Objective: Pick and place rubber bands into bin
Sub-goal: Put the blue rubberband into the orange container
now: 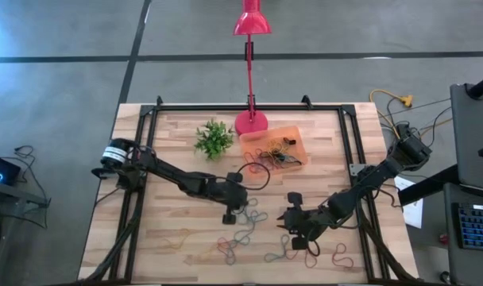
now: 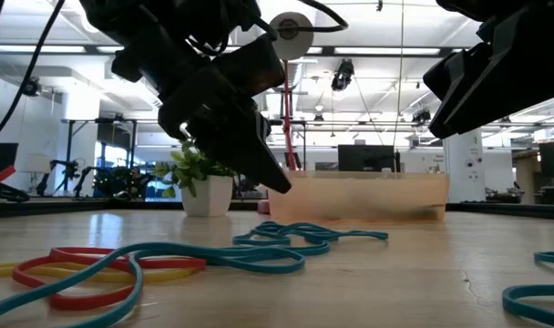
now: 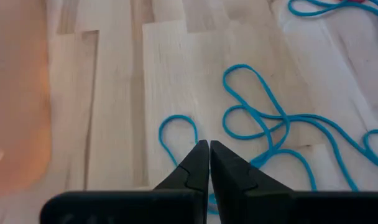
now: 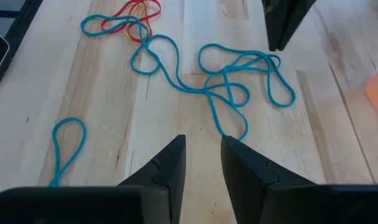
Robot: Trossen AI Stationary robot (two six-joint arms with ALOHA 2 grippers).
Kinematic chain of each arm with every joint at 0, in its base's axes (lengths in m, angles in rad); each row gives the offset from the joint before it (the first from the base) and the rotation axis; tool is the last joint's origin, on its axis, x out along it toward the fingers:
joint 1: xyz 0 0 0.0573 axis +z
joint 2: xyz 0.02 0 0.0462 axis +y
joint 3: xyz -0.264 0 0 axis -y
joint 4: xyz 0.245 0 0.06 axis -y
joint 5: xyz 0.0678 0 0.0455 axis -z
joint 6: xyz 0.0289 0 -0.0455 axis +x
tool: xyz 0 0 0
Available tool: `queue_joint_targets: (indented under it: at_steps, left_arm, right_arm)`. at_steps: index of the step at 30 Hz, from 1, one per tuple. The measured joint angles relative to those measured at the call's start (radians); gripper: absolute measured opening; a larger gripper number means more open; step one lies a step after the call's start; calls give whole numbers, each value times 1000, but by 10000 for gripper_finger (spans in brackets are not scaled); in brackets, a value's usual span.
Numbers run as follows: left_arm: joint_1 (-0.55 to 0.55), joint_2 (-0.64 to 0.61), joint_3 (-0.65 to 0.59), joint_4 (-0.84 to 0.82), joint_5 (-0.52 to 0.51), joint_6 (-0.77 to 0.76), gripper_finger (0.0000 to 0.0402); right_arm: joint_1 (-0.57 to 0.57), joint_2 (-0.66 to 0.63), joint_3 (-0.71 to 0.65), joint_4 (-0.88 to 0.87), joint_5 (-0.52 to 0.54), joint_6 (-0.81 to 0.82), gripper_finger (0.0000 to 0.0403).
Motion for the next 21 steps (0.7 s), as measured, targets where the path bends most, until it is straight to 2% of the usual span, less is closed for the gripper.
queue_joint_targets:
  at_steps: [11, 16, 21]
  left_arm:
    - [0, 0, -3, 4, 78, -1, 5]
    - [-5, 0, -3, 54, 145, -3, 45]
    - [-20, 34, -3, 73, 150, -25, 97]
  right_arm:
    - [0, 0, 0, 0, 3, 0, 82]
    - [0, 0, 0, 0, 3, 0, 88]
    - [0, 0, 0, 0, 3, 1, 93]
